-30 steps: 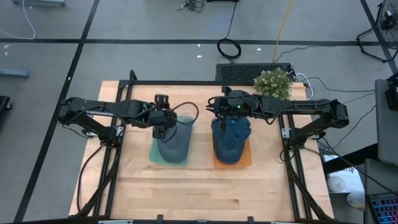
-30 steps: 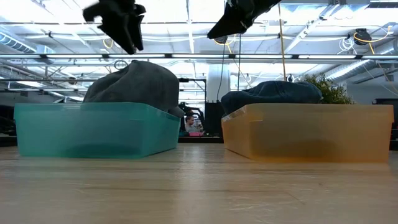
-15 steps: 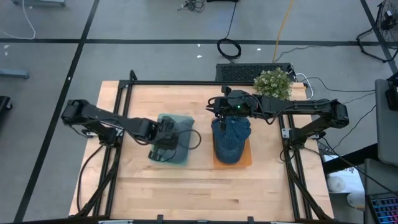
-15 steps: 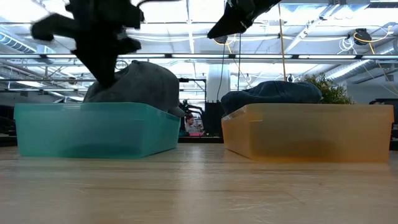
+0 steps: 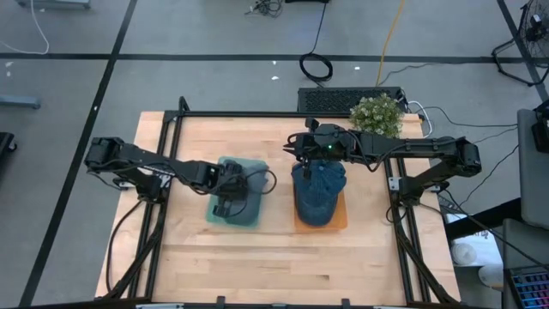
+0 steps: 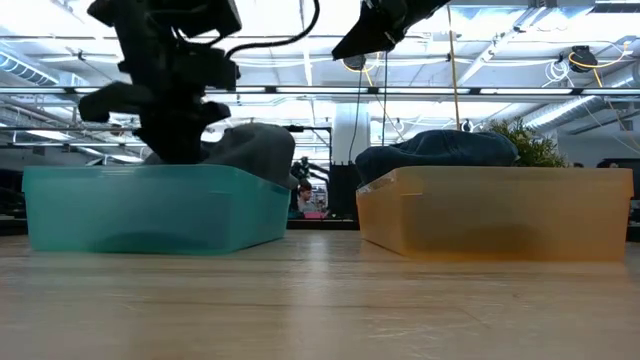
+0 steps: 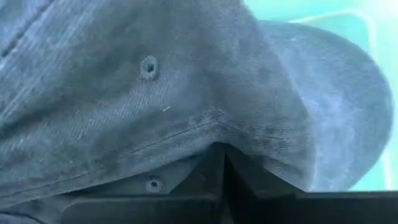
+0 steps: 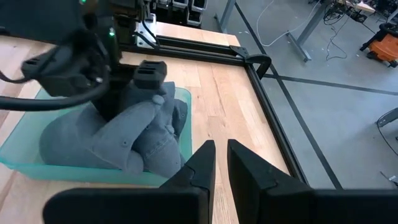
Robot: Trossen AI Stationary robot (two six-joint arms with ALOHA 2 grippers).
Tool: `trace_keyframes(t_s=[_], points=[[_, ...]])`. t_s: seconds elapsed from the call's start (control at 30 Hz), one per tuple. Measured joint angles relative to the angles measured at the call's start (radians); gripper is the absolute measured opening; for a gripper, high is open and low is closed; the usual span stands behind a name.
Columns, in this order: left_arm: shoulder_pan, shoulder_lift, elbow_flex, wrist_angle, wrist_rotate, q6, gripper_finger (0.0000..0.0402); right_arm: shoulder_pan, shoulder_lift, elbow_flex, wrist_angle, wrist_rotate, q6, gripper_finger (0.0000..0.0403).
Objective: Pick & Place hat
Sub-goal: Put the gray cap into the light blue bin, then return to Home Position
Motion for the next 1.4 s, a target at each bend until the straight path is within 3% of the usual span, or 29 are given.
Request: trace_keyframes(t_s=[0.13, 0.3, 0.7, 0.83, 1.1, 1.3, 1.4], points=[[0.030, -0.001, -0.024, 0.041, 0.000, 0.001, 0.0005, 0.000, 0.000, 0.000, 0.000, 0.000, 0.000, 0.0027], [0.034, -0.001, 0.014, 0.022, -0.001, -0.027, 0.0027, 0.000, 0.000, 0.000, 0.000, 0.000, 0.001, 0.0029], [-0.026, -0.002, 0.383, -0.189, -0.001, -0.077, 0.0053, 0.002, -0.003, 0.000, -0.003, -0.001, 0.037, 0.0032], [-0.038, -0.059, 0.457, -0.199, 0.030, -0.058, 0.0049, 0.013, -0.056, 0.000, -0.071, 0.000, 0.067, 0.0030], [-0.034, -0.369, 0.367, -0.242, 0.076, 0.074, 0.0032, 0.066, -0.291, -0.018, -0.309, -0.001, 0.150, 0.0029], [-0.004, -0.732, 0.129, -0.084, 0.045, 0.085, 0.0036, 0.075, -0.528, -0.125, -0.421, 0.001, 0.126, 0.0028], [0.021, -0.906, -0.015, 0.027, 0.027, 0.079, 0.0043, 0.074, -0.661, -0.248, -0.328, 0.004, 0.180, 0.0027]])
